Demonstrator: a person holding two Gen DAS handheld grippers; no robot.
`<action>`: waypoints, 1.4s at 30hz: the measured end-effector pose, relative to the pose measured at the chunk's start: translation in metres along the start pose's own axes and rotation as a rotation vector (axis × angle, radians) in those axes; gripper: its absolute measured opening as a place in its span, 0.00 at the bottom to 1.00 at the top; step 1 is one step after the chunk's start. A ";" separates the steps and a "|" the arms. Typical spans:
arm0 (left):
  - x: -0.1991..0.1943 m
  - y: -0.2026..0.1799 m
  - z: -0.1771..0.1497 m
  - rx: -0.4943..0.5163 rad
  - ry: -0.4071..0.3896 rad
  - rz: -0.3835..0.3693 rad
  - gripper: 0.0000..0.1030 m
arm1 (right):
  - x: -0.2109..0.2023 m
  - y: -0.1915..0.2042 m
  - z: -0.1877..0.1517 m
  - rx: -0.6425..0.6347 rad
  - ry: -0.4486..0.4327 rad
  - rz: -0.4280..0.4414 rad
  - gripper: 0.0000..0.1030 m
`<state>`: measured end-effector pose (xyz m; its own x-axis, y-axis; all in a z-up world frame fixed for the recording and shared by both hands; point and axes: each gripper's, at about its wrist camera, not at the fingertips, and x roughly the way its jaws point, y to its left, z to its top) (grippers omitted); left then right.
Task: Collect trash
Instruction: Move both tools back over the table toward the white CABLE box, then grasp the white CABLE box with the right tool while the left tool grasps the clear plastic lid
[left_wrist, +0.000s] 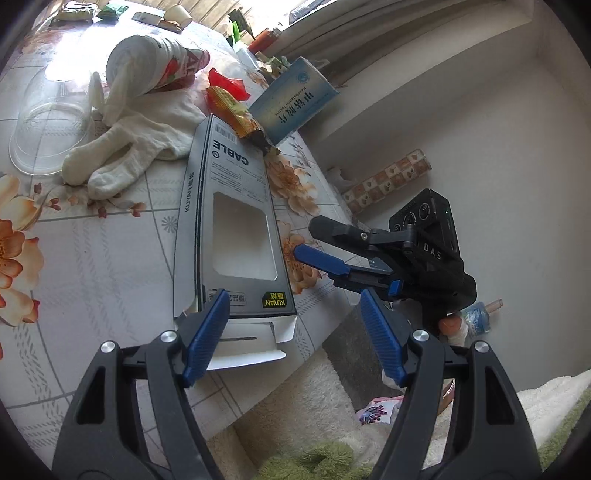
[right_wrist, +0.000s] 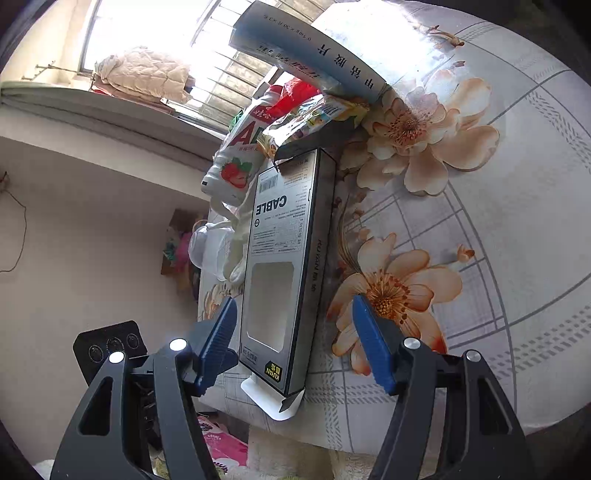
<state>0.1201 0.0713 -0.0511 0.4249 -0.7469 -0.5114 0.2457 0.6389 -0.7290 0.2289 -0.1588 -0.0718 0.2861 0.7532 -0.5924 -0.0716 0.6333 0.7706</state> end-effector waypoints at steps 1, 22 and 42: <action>0.004 -0.006 -0.003 0.027 0.017 -0.015 0.66 | -0.002 0.002 0.001 -0.008 0.000 -0.012 0.62; -0.109 0.050 0.005 0.012 -0.224 0.314 0.68 | 0.066 0.085 0.019 -0.168 -0.067 -0.396 0.84; -0.068 0.077 0.111 0.083 -0.287 0.731 0.74 | 0.074 0.078 -0.002 -0.416 -0.005 -0.469 0.83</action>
<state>0.2064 0.1917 -0.0218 0.7094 -0.0629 -0.7020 -0.1230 0.9697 -0.2112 0.2427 -0.0531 -0.0562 0.3820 0.3785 -0.8431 -0.3033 0.9131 0.2725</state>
